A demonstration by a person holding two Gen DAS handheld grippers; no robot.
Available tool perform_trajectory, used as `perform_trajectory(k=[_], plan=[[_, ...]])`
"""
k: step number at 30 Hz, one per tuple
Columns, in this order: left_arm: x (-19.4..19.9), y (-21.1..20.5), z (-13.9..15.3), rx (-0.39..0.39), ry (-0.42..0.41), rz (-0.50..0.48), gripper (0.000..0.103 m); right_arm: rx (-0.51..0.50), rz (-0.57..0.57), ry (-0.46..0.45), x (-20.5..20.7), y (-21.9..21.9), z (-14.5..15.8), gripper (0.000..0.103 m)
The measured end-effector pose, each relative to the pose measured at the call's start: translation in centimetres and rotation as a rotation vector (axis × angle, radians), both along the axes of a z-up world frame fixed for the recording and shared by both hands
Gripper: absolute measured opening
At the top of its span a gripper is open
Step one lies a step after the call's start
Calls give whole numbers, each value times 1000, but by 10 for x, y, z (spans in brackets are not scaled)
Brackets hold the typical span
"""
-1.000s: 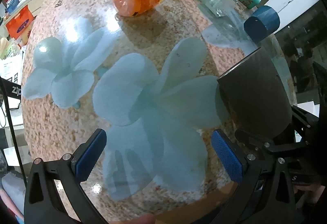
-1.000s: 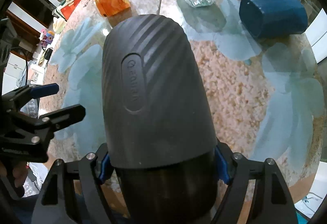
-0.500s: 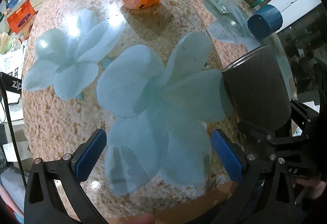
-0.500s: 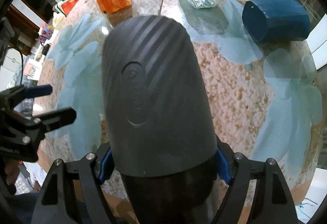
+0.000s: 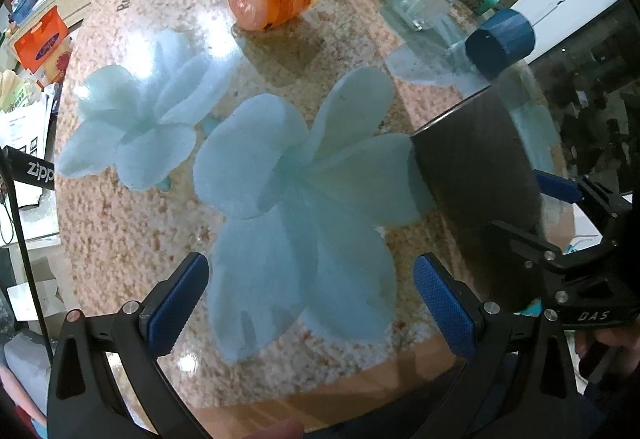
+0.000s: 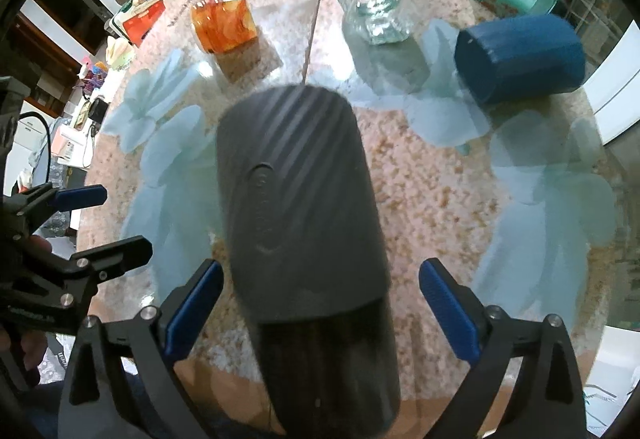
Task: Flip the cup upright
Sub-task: 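Close the left gripper on the black cup while the right gripper releases it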
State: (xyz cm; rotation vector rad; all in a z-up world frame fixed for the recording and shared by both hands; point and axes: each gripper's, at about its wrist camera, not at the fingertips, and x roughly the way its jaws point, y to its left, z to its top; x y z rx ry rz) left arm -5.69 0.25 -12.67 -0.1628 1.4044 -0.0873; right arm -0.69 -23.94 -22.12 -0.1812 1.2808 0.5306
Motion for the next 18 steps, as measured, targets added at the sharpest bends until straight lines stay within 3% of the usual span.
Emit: perform_trajectory(k=[5, 11, 14, 18], plan=[[0, -7, 25, -2, -10, -13, 103, 32, -17, -13, -4, -16, 30, 99], [0, -27, 46, 40, -15, -7, 103, -4, -54, -38, -3, -30, 66, 101], [-1, -42, 52, 27, -12, 11, 103, 18, -45, -54, 0, -37, 84, 101], [1, -62, 62, 68, -17, 44, 103, 37, -7, -59, 4, -50, 98, 101]])
